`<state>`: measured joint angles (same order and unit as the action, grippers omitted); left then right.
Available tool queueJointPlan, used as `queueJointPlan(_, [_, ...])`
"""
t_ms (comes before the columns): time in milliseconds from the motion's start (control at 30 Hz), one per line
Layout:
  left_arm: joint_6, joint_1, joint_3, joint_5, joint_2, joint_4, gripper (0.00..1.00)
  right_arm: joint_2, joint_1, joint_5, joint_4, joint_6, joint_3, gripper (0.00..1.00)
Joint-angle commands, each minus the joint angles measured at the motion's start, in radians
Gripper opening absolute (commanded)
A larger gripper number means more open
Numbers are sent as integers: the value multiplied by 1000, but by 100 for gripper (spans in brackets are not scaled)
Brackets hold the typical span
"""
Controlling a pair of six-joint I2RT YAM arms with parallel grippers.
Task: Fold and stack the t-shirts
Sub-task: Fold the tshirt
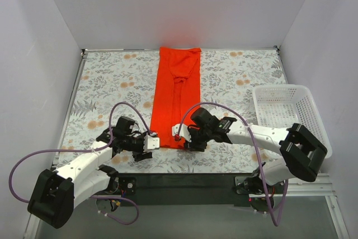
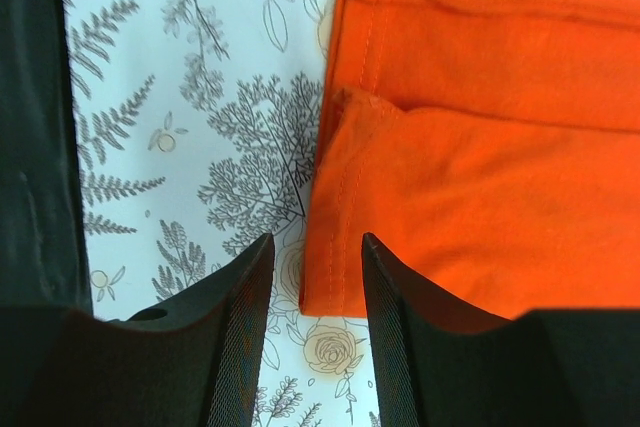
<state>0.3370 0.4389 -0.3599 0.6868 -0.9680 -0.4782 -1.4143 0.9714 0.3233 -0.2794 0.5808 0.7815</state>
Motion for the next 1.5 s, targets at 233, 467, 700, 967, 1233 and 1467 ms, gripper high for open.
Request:
queueJointPlan(233, [-16,4,-28,3,12,24,56,-95,-37,23,26,7,-27,45])
queueJointPlan(467, [-13,3,-47,-15,-18,61,54,-124,-37,23,31,19,-53,33])
queueJointPlan(700, [-3,4,-65,-32,-110,135,45,-143,-37,11,36,30,-74,20])
queueJointPlan(967, [59,3,-45,-66,-209,194,37,-144,-39,-3,31,33,-73,2])
queueJointPlan(1233, [109,9,-28,-115,-248,187,25,-138,-39,32,-6,51,-48,1])
queueJointPlan(1467, [123,23,-47,-66,-224,115,5,-115,-39,62,3,30,-57,1])
